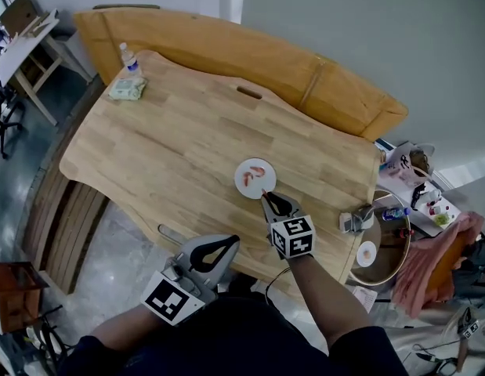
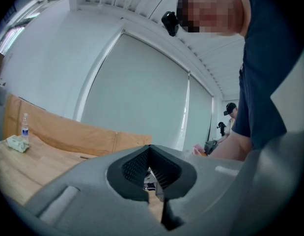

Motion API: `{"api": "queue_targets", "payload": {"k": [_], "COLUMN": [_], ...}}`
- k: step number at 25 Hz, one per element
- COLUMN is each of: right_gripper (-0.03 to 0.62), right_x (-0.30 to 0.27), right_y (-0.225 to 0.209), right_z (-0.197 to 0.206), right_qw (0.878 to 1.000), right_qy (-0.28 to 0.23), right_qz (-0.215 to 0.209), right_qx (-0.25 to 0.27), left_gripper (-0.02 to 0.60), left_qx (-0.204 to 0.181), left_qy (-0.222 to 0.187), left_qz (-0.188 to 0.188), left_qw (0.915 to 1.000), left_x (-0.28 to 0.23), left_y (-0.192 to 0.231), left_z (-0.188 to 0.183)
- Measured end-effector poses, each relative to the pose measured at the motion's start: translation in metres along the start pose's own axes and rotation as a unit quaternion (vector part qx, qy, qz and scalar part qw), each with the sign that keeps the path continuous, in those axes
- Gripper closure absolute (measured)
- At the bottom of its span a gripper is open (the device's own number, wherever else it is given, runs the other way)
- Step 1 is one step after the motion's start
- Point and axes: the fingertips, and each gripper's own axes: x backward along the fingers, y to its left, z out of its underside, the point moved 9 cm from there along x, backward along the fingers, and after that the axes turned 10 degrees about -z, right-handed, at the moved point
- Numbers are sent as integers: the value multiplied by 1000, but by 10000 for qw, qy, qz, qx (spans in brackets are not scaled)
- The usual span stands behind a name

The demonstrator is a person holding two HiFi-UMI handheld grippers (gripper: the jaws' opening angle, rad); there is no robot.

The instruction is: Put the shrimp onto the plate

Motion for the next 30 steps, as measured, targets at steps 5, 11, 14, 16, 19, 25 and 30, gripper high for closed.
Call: {"api": "queue_targets", "payload": {"k": [5, 11, 14, 16, 19, 25, 30], "right_gripper": [530, 530, 530, 530, 530, 528, 528], "right_x": [-43, -88, -104, -112, -122, -137, -141], "right_y": [-29, -60, -69, -75, -81, -86, -90], "right_z": [22, 47, 55, 61, 67, 74, 79], "right_qw": [9984, 9927, 9894, 9866, 9835, 9783, 9764], "right_qy": [521, 1091, 1376, 1566, 1765, 2038, 2119], "right_qz": [106, 298, 340, 381, 359, 369, 417], "right_qx": [-201, -424, -324, -253, -131, -26, 24], "left_gripper": [578, 578, 578, 578, 578, 578, 578], "left_qx": [11, 127, 128, 113, 85, 88, 120], "left_qy": [42, 130, 217, 252, 287, 351, 395], "left_qz": [-98, -287, -308, -323, -356, -444, -500], "left_qw": [9999, 9994, 9992, 9991, 9989, 9984, 9979], "left_x": [-4, -7, -9, -9, -10, -7, -3], "left_y": [7, 20, 25, 27, 30, 36, 38], "left_z": [0, 7, 10, 10, 9, 11, 15]}}
